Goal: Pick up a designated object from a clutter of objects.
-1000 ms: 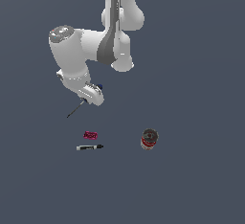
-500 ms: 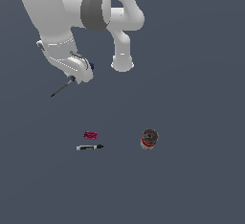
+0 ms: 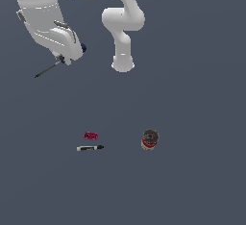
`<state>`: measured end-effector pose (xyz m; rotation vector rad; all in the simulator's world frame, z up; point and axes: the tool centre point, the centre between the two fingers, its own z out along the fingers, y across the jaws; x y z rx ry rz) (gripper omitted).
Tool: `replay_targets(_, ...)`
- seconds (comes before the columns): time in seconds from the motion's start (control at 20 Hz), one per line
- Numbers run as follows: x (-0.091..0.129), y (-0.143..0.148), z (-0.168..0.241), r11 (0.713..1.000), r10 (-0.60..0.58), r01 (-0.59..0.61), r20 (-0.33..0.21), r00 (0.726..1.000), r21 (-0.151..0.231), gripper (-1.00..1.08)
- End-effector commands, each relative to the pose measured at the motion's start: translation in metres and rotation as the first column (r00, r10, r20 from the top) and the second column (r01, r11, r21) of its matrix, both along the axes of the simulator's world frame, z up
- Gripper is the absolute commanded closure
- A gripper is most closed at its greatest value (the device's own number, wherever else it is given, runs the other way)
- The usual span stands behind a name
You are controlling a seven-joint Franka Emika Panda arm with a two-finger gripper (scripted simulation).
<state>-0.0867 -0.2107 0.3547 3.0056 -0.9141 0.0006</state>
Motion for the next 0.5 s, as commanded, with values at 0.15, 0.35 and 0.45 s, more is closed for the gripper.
replay_targets(0.15, -0.003, -0.006, 0.023, 1.000, 0.001, -0.001, 0.000, 1.000, 0.000, 1.08)
replay_targets(0.35, -0.003, -0.007, 0.029, 1.000, 0.002, -0.002, 0.000, 1.000, 0.000, 1.08)
replay_targets(0.45, -0.003, -0.008, 0.029, 1.000, 0.002, -0.002, 0.000, 1.000, 0.000, 1.08)
